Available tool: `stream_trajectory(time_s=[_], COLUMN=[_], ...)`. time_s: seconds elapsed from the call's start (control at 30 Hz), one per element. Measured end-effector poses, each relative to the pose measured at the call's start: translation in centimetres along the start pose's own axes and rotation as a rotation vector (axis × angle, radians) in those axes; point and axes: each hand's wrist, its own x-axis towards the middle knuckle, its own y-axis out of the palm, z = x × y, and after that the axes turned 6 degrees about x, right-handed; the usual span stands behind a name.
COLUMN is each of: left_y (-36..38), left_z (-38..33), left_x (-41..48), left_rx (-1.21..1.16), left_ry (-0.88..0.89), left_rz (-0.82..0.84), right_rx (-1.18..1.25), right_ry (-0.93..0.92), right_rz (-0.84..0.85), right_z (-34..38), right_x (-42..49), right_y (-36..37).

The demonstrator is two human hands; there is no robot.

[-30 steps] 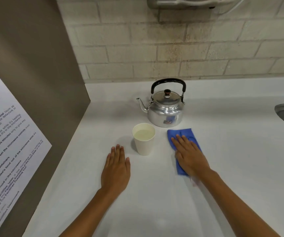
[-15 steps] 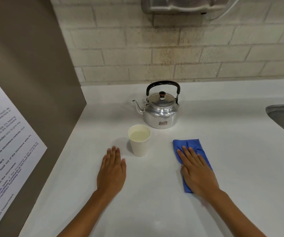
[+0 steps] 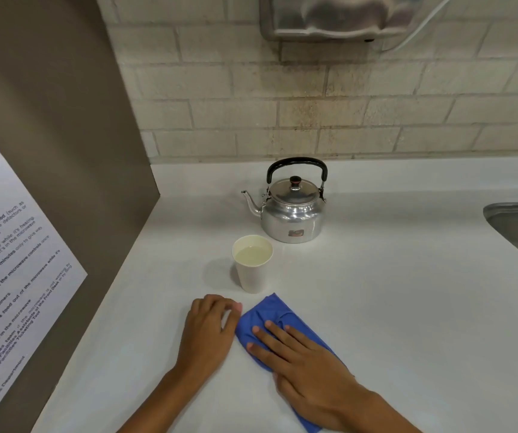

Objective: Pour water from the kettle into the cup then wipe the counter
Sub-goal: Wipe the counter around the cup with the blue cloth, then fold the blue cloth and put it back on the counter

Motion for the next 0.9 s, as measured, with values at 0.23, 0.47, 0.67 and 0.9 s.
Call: stream_trajectory(time_s=[0.23, 0.47, 0.67, 0.9], left_y=[-0.3, -4.1, -8.3, -12.4], left_z=[-2.0, -1.3, -0.5, 0.3], left_x=[1.0, 3.2, 4.1, 5.7], left_rx=[-0.016, -0.333, -0.434, -0.400], left_ry=[-0.117, -0.133, -0.124, -0.154], left_rz=[0.394, 0.675, 0.775, 0.729], right_rx=[0.055, 0.673, 0.861, 1.298], right_ry=[-0.076, -0.254, -0.172, 0.013], right_rz=[-0.026, -0.274, -0.347, -0.414], right_z=[0.9, 1.1, 3.2, 6.3], right_x=[1.1, 2.4, 4.4, 7.4], right_y=[-0.4, -0.9, -0.1, -1.4])
